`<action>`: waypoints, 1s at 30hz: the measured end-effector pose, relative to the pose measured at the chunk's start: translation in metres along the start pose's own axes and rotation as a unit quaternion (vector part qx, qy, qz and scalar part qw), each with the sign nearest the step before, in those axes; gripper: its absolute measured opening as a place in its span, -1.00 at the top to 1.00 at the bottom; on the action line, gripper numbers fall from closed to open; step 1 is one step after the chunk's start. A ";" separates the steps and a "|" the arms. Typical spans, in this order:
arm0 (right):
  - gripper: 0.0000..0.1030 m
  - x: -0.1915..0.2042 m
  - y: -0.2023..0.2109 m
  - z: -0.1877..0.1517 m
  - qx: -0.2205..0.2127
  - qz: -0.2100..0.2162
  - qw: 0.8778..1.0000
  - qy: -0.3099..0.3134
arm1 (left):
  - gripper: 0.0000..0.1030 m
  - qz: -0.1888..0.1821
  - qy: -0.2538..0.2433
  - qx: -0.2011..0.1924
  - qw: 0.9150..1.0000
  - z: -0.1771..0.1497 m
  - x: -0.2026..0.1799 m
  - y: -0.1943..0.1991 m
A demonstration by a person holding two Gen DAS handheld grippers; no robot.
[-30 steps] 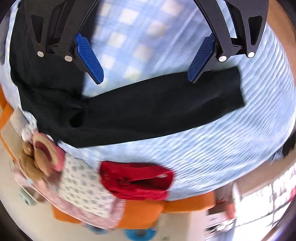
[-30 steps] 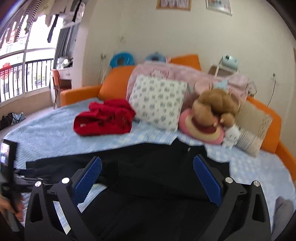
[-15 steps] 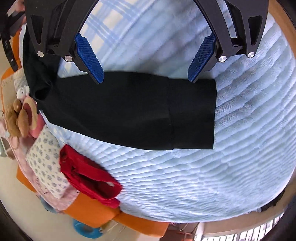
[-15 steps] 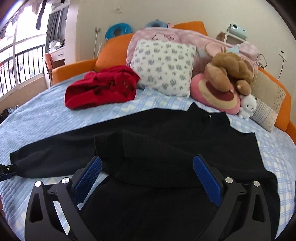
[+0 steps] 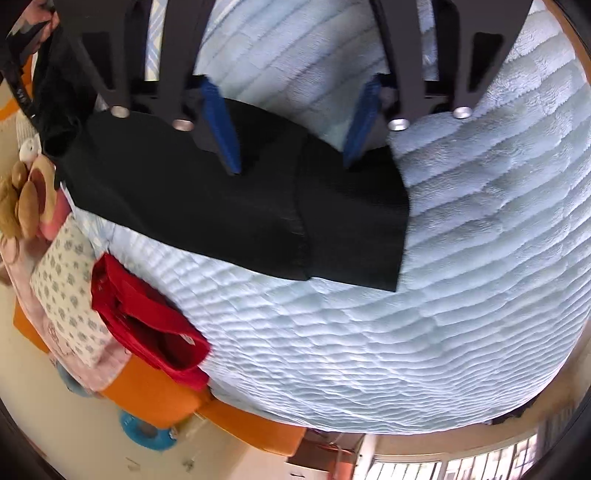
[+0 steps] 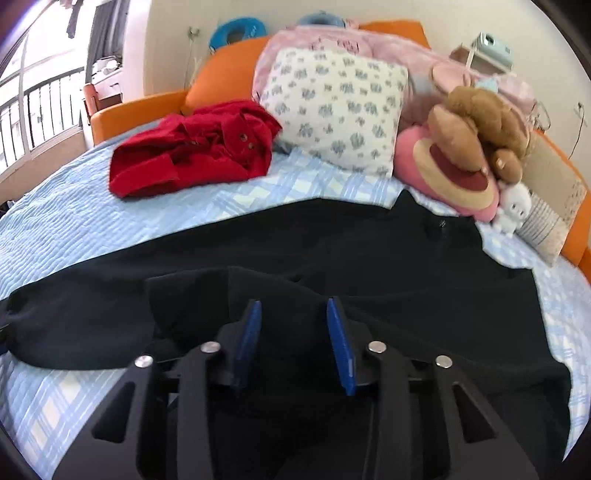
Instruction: Fold large clothes
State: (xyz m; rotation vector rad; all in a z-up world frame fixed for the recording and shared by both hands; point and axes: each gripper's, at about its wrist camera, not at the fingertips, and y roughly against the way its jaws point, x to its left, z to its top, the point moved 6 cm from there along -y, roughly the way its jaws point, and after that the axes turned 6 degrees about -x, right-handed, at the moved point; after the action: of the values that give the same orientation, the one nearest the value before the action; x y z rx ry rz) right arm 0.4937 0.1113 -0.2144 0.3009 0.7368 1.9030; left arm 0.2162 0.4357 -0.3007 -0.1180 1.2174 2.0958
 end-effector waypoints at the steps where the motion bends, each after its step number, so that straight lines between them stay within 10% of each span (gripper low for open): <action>1: 0.41 -0.001 -0.006 -0.005 0.009 0.004 1.000 -0.010 | 0.05 0.001 -0.002 -0.001 1.000 0.001 0.001 0.000; 15: 0.52 -0.003 -0.036 -0.043 0.054 0.008 0.998 -0.037 | 0.47 -0.010 -0.088 -0.050 0.995 0.067 -0.075 0.033; 30: 0.51 0.000 -0.037 -0.044 0.046 -0.006 0.999 -0.018 | 0.48 -0.123 -0.296 -0.151 0.935 0.090 -0.376 0.166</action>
State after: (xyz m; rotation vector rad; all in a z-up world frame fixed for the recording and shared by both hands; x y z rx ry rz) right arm 0.4978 0.1065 -0.2714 0.3869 0.8018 1.8496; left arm 0.4209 0.2584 0.0218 0.2026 0.4920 1.8817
